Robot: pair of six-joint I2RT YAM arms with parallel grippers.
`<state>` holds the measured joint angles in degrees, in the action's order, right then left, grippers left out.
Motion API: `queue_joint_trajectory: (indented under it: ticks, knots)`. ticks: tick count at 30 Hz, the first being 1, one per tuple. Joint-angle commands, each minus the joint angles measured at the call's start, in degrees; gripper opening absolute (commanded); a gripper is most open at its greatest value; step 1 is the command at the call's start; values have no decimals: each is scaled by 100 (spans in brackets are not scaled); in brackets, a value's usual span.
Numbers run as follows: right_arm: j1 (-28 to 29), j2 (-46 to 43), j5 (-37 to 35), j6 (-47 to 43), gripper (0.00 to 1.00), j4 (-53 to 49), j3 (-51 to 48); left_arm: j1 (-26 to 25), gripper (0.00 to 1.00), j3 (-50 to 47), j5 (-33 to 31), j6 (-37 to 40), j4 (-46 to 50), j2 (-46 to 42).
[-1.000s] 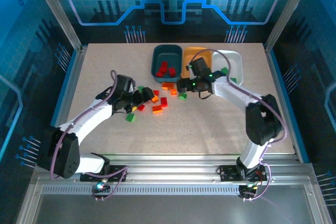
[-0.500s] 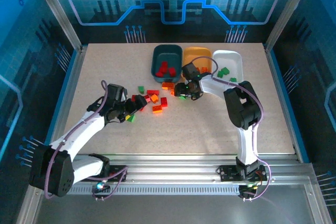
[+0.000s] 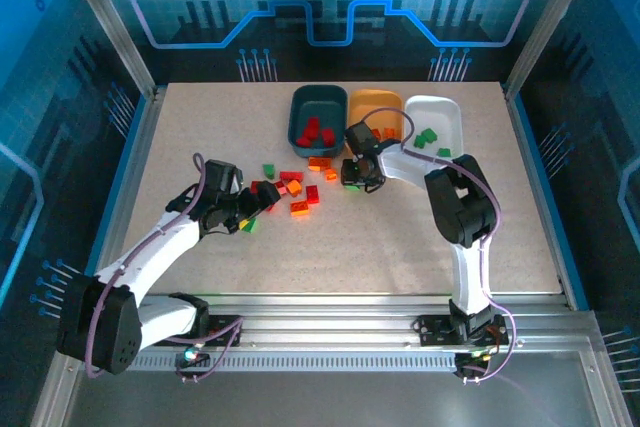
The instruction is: Sort the legos into containers by color
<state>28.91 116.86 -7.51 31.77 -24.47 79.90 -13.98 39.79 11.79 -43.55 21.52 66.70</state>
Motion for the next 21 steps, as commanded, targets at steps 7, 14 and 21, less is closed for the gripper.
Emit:
queue_joint_trajectory:
  ticks: [7,14,21]
  knots:
    - [56,-1032,-380,-209,36,-145,-361,79,99,-20,67,67,-9,96]
    - [-876,-1574,-440,-547,36,-257,-221,96,99,119,-416,406,292,447]
    - [-2434,-901,2,-573,36,-391,332,-14,94,683,-964,883,692,1631]
